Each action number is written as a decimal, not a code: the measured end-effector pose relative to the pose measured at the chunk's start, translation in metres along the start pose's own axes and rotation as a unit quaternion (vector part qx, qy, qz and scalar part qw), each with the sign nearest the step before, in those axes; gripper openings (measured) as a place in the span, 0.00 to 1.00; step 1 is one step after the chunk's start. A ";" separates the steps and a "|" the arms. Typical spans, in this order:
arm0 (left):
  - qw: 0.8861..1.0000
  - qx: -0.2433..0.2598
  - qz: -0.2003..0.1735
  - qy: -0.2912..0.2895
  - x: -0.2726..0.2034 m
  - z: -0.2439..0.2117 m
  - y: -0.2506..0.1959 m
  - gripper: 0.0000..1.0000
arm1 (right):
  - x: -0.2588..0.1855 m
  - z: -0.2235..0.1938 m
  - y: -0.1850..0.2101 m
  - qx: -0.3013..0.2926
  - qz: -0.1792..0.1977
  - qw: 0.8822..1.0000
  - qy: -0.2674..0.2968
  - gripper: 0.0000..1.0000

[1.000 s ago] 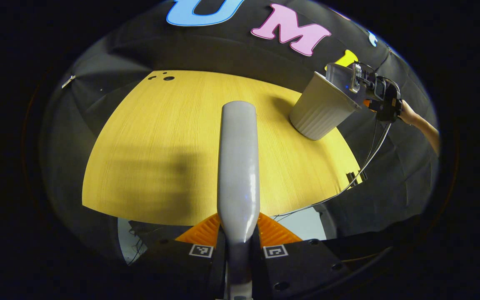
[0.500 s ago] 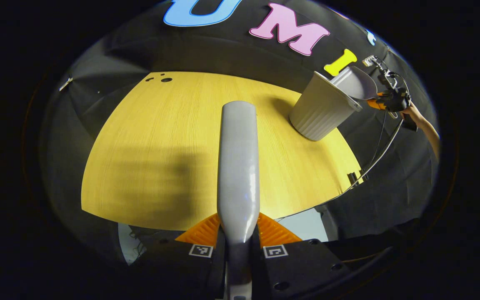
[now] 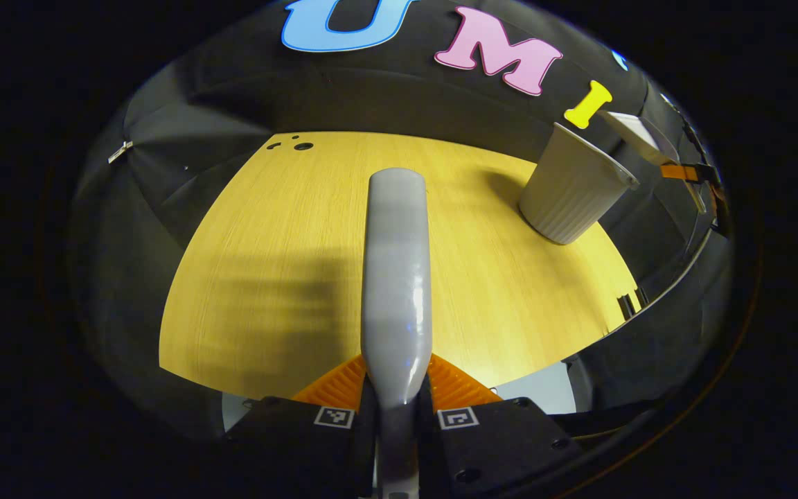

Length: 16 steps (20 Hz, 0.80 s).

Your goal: Pick up the small broom and dustpan from the desktop, sweep the trash into the dustpan with the broom, and then empty the trash into the garbage bin.

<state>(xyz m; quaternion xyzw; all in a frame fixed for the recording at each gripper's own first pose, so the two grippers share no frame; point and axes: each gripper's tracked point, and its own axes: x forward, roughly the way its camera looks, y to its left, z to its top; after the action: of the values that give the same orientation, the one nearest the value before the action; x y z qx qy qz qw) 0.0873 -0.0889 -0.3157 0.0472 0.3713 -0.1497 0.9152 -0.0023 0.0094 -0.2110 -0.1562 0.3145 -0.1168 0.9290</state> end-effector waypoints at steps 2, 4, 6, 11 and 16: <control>1.000 -0.005 0.004 0.002 0.008 0.002 0.008 0.29 | -0.017 0.003 0.013 0.042 0.020 0.999 -0.004 0.35; 1.000 -0.004 0.013 0.004 0.016 0.004 0.017 0.29 | -0.040 -0.002 0.030 0.053 0.030 0.998 -0.010 0.35; 1.000 0.000 0.021 0.008 0.025 0.005 0.025 0.29 | -0.053 -0.009 0.049 0.049 0.037 0.998 -0.012 0.35; 0.999 0.014 0.028 0.024 0.043 0.005 0.034 0.29 | -0.055 -0.041 0.126 0.065 0.101 0.993 0.021 0.35; 0.999 0.009 0.032 0.033 0.056 0.013 0.041 0.29 | -0.041 -0.089 0.207 0.074 0.156 0.981 0.083 0.36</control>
<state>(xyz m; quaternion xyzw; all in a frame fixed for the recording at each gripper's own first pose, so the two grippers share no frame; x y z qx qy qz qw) 0.1460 -0.0659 -0.3463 0.0718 0.3980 -0.1222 0.9064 -0.0651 0.1949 -0.3308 -0.0256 0.4015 -0.0059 0.9155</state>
